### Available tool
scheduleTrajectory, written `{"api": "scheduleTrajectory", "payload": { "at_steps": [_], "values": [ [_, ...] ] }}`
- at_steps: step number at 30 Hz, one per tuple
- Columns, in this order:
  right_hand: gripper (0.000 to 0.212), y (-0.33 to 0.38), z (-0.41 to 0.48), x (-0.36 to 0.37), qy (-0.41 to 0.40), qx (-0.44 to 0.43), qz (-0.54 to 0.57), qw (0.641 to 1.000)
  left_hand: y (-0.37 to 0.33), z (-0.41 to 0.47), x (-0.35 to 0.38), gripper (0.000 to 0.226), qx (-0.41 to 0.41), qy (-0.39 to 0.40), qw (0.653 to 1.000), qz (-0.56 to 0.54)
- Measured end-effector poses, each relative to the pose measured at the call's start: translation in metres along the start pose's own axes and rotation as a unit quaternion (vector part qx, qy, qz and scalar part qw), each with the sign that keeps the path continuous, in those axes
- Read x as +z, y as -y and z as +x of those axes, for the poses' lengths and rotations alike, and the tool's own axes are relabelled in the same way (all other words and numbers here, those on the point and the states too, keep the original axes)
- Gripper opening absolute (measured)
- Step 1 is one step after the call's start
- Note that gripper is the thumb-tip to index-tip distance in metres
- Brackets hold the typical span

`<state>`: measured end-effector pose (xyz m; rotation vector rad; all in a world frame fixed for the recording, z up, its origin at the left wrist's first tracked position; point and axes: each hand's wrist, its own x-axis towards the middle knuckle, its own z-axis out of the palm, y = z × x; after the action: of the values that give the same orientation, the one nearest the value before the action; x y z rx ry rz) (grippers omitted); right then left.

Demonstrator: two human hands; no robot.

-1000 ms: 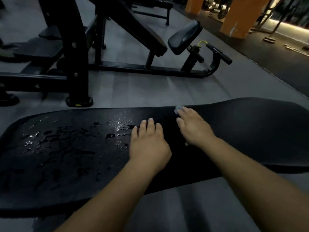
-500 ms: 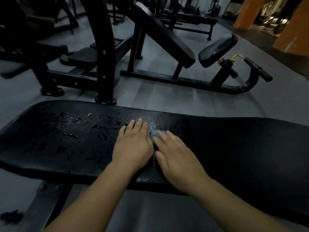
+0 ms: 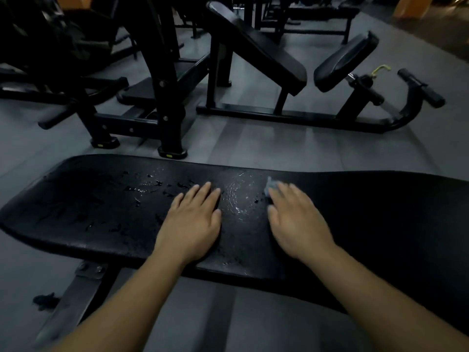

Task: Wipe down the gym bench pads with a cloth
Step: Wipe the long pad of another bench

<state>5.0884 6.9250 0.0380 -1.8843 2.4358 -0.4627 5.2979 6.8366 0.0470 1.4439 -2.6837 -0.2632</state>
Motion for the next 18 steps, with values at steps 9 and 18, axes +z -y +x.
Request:
{"api": "scheduleTrajectory", "payload": {
  "at_steps": [9,18],
  "values": [
    [0.054,-0.052,-0.012,-0.014,0.011,-0.027,0.007,1.000,-0.089,0.018,0.007,0.054,0.045,0.035,0.998,-0.003],
    [0.055,-0.026,-0.013,-0.017,0.015,-0.074,0.045,0.996,-0.093,0.023,0.021,0.054,0.033,-0.010,0.999,0.014]
  ]
}}
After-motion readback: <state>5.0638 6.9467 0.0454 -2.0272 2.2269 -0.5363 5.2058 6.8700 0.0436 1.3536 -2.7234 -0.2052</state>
